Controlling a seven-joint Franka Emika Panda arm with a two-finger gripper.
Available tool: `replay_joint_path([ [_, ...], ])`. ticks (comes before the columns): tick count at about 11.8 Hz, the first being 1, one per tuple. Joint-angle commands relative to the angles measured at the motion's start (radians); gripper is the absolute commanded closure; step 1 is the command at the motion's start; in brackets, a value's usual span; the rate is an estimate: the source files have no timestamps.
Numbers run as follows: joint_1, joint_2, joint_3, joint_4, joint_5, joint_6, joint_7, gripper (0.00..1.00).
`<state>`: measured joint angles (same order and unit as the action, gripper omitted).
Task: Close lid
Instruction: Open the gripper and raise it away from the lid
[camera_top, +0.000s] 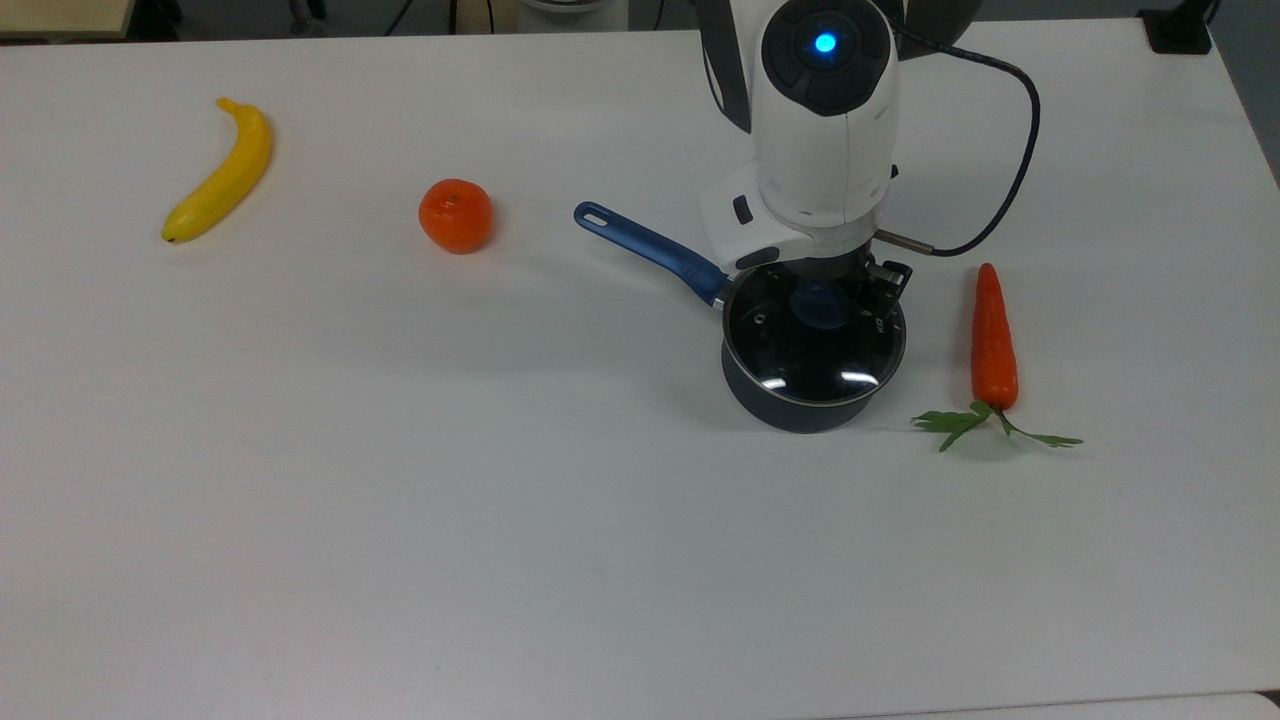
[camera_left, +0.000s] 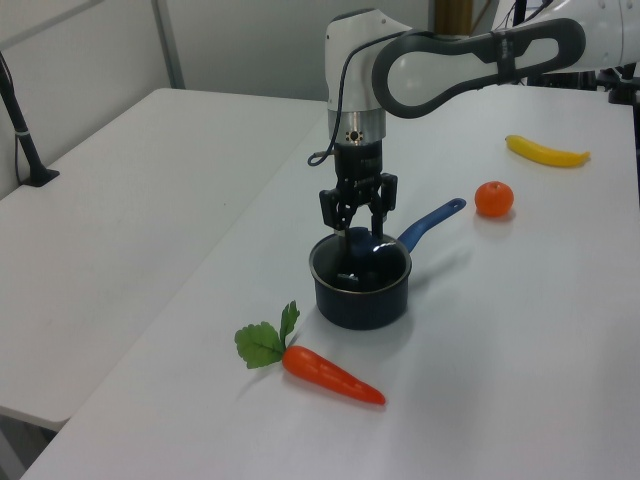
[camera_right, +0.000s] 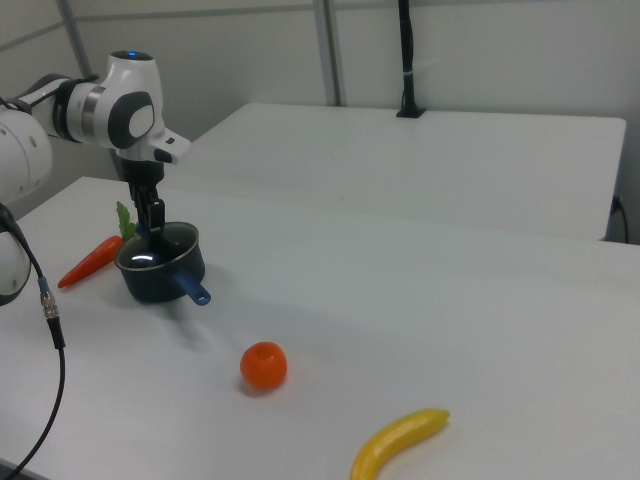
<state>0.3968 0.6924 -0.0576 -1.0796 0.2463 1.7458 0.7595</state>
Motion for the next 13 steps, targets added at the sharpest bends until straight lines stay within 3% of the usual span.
replay_joint_path([
  [1,0.000,-0.005,0.004,0.001,0.018,-0.046,0.003,0.52],
  [3,-0.003,-0.007,0.010,0.001,0.019,-0.066,0.006,0.57],
  [4,-0.004,-0.007,0.010,-0.002,0.019,-0.074,0.006,0.49],
  [5,-0.004,-0.007,0.010,-0.002,0.022,-0.075,0.018,0.11],
  [6,-0.006,-0.007,0.009,-0.002,0.024,-0.072,0.032,0.00],
  [8,-0.007,-0.063,0.004,-0.009,0.022,-0.071,-0.003,0.00],
  [11,-0.032,-0.200,-0.001,-0.098,0.010,-0.083,-0.150,0.00],
  [13,-0.081,-0.368,0.005,-0.230,-0.014,-0.095,-0.323,0.00],
])
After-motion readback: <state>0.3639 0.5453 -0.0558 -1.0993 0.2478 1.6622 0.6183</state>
